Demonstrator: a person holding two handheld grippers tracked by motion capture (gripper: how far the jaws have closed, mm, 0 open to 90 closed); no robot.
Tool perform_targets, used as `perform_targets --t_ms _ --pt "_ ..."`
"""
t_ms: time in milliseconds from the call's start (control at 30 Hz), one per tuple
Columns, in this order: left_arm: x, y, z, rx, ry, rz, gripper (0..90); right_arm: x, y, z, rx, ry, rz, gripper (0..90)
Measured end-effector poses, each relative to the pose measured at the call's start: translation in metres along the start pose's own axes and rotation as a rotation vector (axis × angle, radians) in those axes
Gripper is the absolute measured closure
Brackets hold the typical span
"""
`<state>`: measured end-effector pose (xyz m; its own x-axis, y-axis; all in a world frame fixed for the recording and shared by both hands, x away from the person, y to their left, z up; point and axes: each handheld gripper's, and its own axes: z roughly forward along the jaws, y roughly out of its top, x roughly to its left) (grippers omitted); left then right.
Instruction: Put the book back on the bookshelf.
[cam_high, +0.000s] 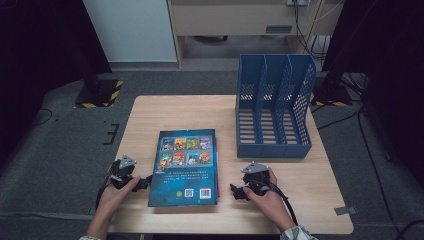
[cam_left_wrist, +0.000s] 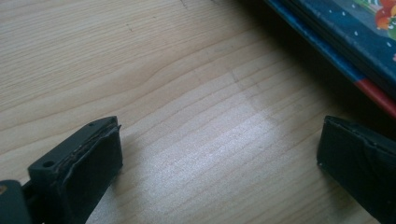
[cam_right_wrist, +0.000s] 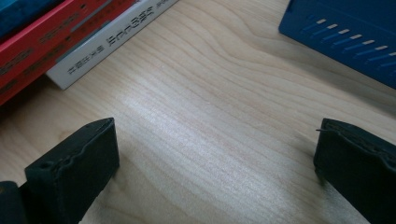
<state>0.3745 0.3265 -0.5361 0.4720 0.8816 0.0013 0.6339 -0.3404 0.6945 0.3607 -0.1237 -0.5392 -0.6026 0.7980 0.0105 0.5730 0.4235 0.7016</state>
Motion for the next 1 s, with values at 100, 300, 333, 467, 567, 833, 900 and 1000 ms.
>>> perform_targets --t_ms 100,300,333,467,567,833,900,1000 --pt "0.000 0.000 0.000 -0.001 -0.005 0.002 0.0 0.000 0.000 0.000 0.000 0.003 -0.002 0.4" --pt "0.003 0.002 -0.002 -0.020 -0.015 0.012 4.2 -0.001 0.000 0.000 0.000 0.012 -0.017 0.6" --pt "0.003 0.002 -0.003 -0.027 -0.013 0.015 3.4 -0.001 0.001 0.000 0.003 0.016 -0.018 1.1" --pt "0.002 0.002 -0.014 -0.096 0.022 0.027 3.9 0.001 0.000 -0.002 -0.014 0.024 -0.016 9.5" --pt "0.001 0.003 -0.021 -0.133 0.053 0.044 3.9 0.004 0.001 -0.005 -0.033 0.031 0.006 11.6" --pt "-0.013 0.011 -0.046 -0.238 0.031 0.033 4.4 0.034 0.018 -0.028 -0.109 0.120 -0.009 11.4" --pt "-0.018 0.015 -0.046 -0.233 0.009 0.018 4.7 0.042 0.028 -0.029 -0.110 0.136 -0.017 12.3" --pt "-0.025 0.023 -0.045 -0.227 -0.015 0.004 4.7 0.049 0.039 -0.027 -0.105 0.156 -0.049 12.2"
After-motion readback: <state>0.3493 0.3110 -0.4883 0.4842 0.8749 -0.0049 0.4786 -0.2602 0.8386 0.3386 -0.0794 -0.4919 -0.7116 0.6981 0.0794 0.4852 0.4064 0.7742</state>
